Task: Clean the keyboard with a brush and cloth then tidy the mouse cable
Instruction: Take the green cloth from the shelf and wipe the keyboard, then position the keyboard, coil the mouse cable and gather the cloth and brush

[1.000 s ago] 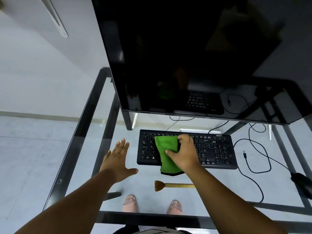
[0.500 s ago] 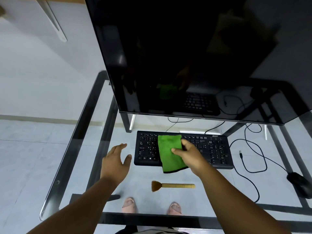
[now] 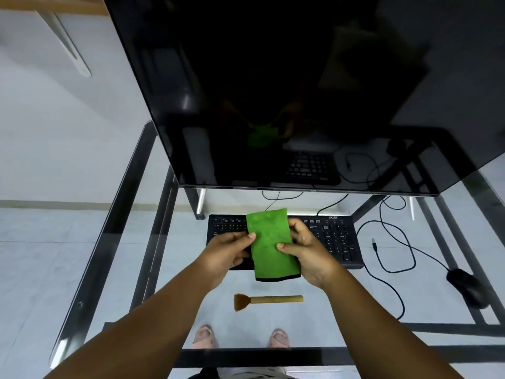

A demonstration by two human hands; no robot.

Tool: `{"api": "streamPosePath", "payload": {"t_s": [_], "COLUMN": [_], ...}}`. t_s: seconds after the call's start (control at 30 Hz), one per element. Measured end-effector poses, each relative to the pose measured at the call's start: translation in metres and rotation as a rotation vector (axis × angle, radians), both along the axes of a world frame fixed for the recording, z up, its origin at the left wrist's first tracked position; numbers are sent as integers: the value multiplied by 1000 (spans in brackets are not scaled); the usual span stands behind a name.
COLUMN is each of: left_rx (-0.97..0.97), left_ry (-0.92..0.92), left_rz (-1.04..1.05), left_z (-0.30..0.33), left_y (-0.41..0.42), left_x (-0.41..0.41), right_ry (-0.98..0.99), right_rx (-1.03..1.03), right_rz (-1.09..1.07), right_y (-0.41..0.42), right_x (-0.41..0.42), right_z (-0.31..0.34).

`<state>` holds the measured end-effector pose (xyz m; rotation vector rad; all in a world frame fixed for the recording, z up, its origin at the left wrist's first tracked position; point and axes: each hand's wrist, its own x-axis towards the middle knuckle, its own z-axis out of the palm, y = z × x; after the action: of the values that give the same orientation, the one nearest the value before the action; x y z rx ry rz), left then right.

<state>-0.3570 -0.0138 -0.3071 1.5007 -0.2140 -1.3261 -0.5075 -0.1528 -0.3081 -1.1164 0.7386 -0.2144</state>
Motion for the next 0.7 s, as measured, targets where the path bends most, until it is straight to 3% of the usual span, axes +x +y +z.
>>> {"api": "streamPosePath", "payload": {"t_s": [0.17,0.3,0.4,0.57,0.7], "left_rx": [-37,-30,-47,-54,-36], "left_ry": [87,15,-23,71,145], "left_rz": [-23,-58,-9,101,155], "left_z": [-6,-3,-4,-5,-5], "left_y": [-7,-13,-14,-7,6], "left_x": [-6,-13,-18,-24,-26], "right_ry": [-11,0,15,75,257], "right_rx": [-25,-64,-76,-53,-291], "right_rz": [-32,-47,-47,-64,-56], "right_y": [-5,-6,-5,-5,-5], "right_x": [-9,-16,-20,-28,-42], "right_z": [1,-2,-5,-5,-22]}}
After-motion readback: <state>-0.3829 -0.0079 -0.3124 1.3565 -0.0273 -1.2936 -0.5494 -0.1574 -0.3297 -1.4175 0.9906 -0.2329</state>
